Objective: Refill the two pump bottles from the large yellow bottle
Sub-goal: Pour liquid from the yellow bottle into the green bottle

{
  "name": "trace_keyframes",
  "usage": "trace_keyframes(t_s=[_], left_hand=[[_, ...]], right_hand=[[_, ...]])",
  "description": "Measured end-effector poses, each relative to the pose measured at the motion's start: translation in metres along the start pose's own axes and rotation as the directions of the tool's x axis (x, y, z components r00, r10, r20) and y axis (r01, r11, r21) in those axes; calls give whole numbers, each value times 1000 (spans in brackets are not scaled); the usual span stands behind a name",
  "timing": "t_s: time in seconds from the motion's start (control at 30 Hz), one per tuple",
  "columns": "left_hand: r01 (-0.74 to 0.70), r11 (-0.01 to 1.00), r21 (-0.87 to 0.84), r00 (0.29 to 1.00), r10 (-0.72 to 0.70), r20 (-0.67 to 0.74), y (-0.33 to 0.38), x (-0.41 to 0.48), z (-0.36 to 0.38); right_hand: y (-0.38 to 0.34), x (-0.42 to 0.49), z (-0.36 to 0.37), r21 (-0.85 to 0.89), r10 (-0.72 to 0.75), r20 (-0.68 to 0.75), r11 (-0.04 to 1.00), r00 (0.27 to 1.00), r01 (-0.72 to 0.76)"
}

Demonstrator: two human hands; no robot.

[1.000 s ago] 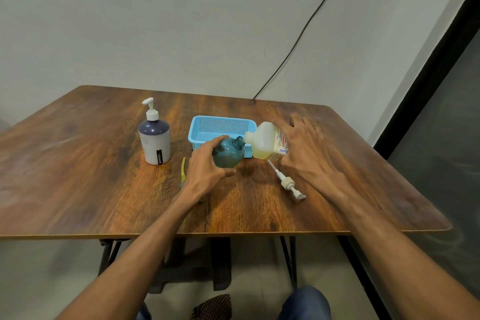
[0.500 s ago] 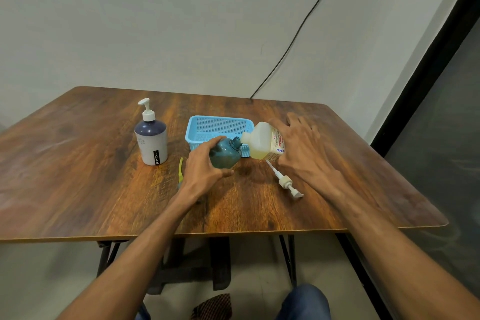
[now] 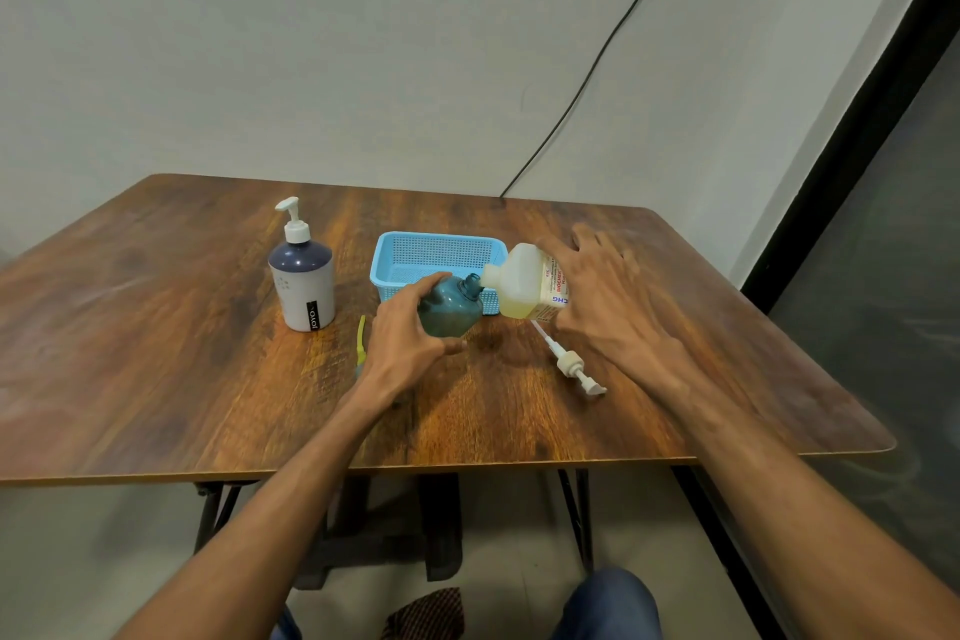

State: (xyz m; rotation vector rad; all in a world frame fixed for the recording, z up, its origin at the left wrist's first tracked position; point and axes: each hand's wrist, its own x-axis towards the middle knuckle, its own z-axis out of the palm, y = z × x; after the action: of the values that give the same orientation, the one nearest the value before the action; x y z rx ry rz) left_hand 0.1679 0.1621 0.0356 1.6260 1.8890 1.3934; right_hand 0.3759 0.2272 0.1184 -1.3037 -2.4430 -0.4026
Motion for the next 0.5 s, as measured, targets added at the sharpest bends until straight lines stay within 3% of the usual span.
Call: trace_keyframes(t_s=[0.5], left_hand=[[-13, 1000, 3, 1000, 13, -1, -5, 2, 3]], right_hand=[[1, 2, 2, 12, 0, -7, 1000, 1000, 0]])
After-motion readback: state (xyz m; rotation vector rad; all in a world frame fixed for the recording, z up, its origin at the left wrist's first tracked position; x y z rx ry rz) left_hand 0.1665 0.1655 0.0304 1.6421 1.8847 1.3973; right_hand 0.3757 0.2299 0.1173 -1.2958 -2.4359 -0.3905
